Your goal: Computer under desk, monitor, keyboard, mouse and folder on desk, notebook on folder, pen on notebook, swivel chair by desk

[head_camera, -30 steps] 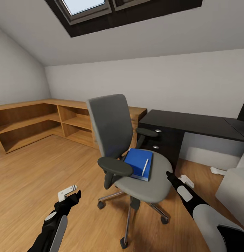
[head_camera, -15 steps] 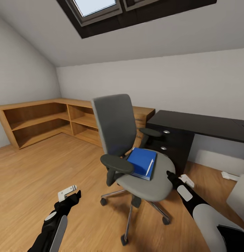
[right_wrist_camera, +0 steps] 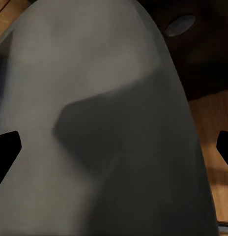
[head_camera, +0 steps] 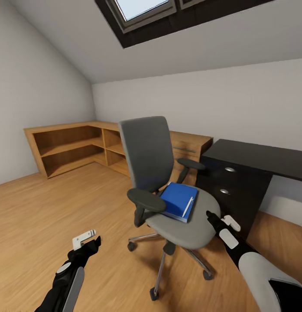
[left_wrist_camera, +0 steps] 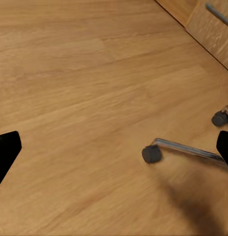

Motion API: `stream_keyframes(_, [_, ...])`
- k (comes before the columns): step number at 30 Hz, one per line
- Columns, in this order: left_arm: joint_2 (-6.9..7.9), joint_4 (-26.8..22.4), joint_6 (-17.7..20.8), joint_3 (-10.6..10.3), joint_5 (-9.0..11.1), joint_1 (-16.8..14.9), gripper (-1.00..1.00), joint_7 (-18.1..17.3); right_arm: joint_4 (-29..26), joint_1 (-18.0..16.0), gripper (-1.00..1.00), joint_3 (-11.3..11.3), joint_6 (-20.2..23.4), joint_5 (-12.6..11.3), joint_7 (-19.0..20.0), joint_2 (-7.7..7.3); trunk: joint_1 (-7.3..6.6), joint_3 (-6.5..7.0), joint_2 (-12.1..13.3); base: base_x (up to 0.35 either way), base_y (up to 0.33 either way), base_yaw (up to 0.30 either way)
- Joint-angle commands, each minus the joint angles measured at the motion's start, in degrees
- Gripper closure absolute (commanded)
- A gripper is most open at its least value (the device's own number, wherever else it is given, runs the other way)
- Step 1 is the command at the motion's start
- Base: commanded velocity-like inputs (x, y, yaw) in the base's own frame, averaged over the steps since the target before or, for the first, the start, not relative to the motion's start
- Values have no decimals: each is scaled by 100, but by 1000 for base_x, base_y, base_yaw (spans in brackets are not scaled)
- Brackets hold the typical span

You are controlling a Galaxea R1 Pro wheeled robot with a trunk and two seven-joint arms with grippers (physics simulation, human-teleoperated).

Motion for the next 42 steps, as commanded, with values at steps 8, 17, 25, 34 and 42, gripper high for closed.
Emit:
stream_keyframes(8, [-6, 27, 24, -7, 55, -5, -100, 26, 136, 2, -100, 63, -25, -105, 2, -3, 1, -6, -1, 10, 0, 254])
stream_keyframes(17, [-6, 56, 24, -7, 55, -5, -100, 26, 136, 2, -100, 66, -24, -105, 2, -3, 1, -6, -1, 0, 0, 131])
stream_keyframes(25, [-6, 63, 24, -7, 55, -5, -100, 26, 136, 2, -100, 66, -22, -105, 2, -2, 1, -6, -1, -97, 0, 5])
stream_keyframes(34, [-6, 63, 24, -7, 48, -5, -100, 26, 134, 2, -100, 67, -17, -105, 2, -3, 1, -6, -1, -66, 0, 0])
stream_keyframes(42, [-6, 63, 24, -7, 47, -5, -100, 26, 83, 2, -100, 67, -8, -105, 2, -3, 1, -6, -1, -73, 0, 0])
